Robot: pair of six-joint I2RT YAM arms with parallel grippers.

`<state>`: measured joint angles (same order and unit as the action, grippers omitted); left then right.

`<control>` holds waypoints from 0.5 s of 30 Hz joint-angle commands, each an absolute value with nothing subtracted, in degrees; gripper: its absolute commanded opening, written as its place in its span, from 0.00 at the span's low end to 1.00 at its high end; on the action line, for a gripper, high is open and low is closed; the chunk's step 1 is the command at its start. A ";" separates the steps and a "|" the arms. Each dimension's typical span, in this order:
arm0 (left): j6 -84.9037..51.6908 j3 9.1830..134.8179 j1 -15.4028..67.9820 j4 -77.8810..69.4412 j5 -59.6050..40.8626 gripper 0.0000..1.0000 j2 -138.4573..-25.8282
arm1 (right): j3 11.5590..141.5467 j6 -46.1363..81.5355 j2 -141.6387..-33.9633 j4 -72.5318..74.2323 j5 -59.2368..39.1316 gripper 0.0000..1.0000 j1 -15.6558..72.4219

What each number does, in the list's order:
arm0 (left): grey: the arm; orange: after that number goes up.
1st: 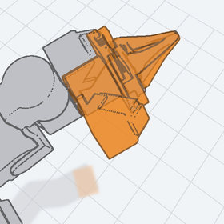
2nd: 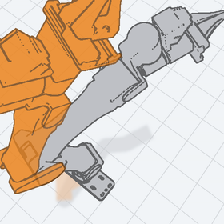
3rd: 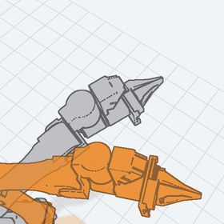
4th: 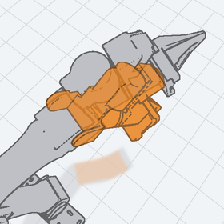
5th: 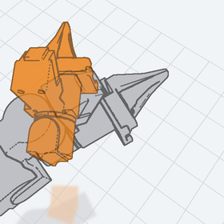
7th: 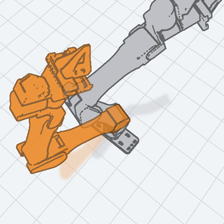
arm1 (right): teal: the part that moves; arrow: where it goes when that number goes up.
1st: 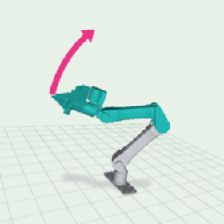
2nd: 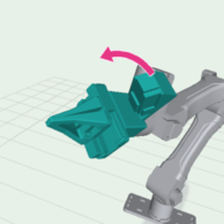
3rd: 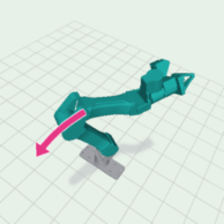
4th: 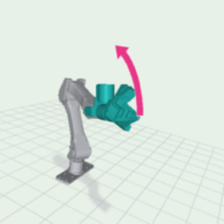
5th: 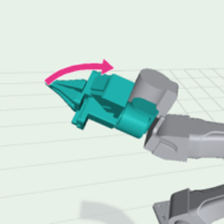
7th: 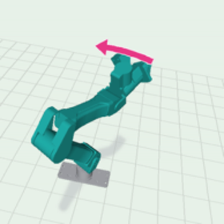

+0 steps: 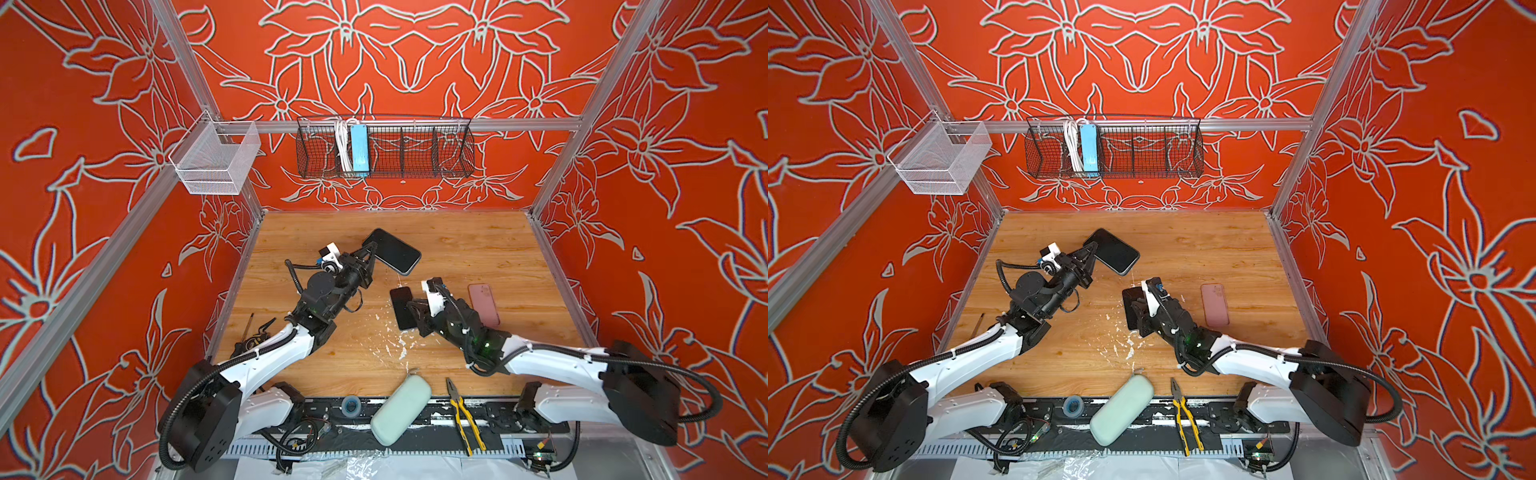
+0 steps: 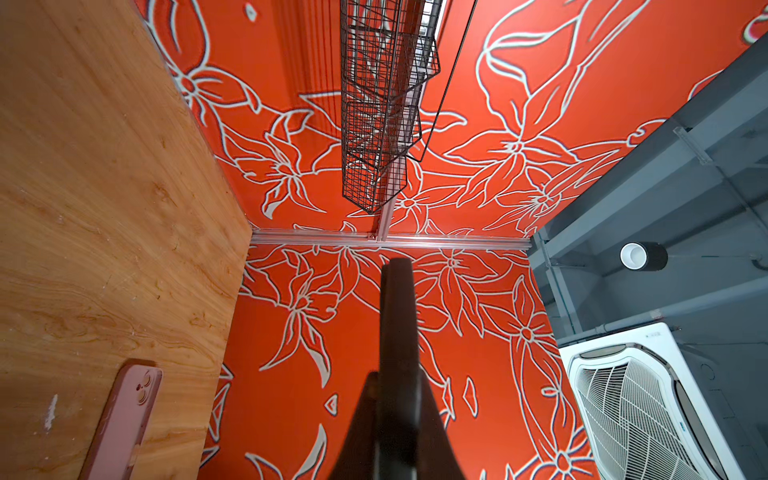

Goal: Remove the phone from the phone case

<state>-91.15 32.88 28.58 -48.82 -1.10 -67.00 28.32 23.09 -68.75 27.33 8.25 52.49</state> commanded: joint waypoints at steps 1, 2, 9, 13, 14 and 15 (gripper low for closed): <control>-88.19 33.67 28.65 -53.24 -0.69 0.00 -66.26 | 27.81 26.35 -63.36 22.12 3.67 0.22 50.00; -87.22 33.83 28.57 -52.94 -0.87 0.00 -66.53 | 28.02 26.99 -61.68 20.22 2.12 0.22 48.95; -79.02 36.80 24.71 -51.42 -9.68 0.00 -68.65 | 34.69 24.67 -55.19 3.77 -12.02 0.35 41.39; -72.99 40.44 21.26 -49.44 -18.76 0.00 -69.90 | 39.48 20.94 -53.88 -3.54 -19.13 0.49 37.72; -71.45 41.75 20.27 -47.67 -21.26 0.00 -70.14 | 40.82 20.21 -53.96 -5.11 -21.96 0.53 36.41; -70.24 42.73 19.46 -47.27 -23.44 0.00 -70.45 | 42.10 19.61 -54.23 -6.38 -24.16 0.55 35.42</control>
